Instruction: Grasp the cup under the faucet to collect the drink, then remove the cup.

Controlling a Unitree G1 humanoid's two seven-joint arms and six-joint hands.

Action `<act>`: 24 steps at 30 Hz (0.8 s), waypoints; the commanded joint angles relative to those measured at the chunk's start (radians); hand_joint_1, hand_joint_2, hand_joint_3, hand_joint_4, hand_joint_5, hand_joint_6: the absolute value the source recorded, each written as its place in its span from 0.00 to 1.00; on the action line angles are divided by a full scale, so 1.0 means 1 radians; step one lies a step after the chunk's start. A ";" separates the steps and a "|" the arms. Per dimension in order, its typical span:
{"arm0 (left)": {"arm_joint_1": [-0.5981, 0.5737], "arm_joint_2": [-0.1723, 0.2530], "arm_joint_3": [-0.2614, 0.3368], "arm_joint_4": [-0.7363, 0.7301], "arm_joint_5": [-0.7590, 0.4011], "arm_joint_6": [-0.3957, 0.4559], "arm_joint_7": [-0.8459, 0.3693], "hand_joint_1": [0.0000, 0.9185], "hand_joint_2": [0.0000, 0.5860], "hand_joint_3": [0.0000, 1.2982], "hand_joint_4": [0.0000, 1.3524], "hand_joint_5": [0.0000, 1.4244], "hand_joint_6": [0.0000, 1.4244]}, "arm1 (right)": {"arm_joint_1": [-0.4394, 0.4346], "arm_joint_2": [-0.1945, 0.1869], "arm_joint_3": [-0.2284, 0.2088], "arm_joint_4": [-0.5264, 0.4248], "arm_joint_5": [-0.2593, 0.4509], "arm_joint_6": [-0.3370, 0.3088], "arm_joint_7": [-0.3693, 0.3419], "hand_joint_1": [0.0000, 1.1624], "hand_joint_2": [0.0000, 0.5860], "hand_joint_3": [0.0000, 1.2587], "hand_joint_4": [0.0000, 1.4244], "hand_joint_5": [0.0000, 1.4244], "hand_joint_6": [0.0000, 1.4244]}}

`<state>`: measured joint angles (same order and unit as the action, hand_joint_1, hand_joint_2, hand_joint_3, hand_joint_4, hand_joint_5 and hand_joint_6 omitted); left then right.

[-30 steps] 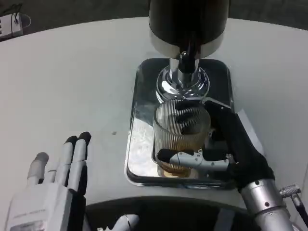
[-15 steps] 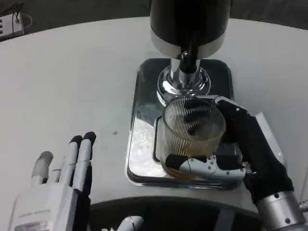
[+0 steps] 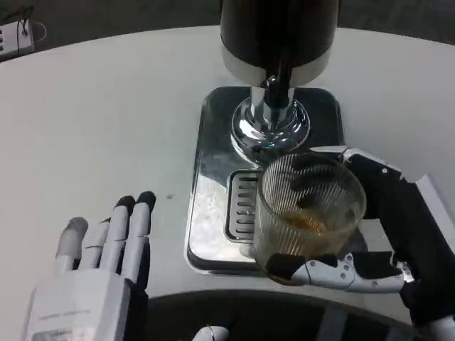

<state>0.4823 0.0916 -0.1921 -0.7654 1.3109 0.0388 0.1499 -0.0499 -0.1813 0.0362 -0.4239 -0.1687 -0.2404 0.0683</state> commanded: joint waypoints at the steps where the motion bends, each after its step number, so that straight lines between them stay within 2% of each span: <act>1: 0.033 -0.021 -0.026 -0.044 0.058 0.001 -0.026 0.00 0.16 0.00 0.00 0.05 0.00 | 0.039 -0.019 -0.028 -0.082 0.042 -0.030 0.026 0.95 0.13 0.73 0.79 0.89 1.00; 11: 0.057 -0.005 -0.057 -0.088 0.099 -0.050 -0.058 0.00 0.15 0.00 0.00 0.05 0.00 | 0.099 -0.075 -0.094 -0.179 0.089 -0.068 0.080 0.95 0.13 0.73 0.78 0.88 1.00; 17: 0.021 -0.012 -0.094 -0.093 0.151 -0.070 -0.122 0.00 0.14 0.00 0.00 0.05 0.00 | 0.132 -0.090 -0.125 -0.195 0.112 -0.101 0.100 0.95 0.13 0.72 0.78 0.88 1.00; 24: -0.055 -0.019 -0.119 -0.095 0.215 -0.089 -0.192 0.00 0.12 0.00 0.00 0.04 0.00 | 0.117 -0.108 -0.136 -0.185 0.112 -0.149 0.118 0.95 0.13 0.72 0.78 0.87 1.00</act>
<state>0.4431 0.0740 -0.3054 -0.8506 1.5070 -0.0434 -0.0163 0.0831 -0.2849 -0.0937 -0.5907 -0.0808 -0.3396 0.1806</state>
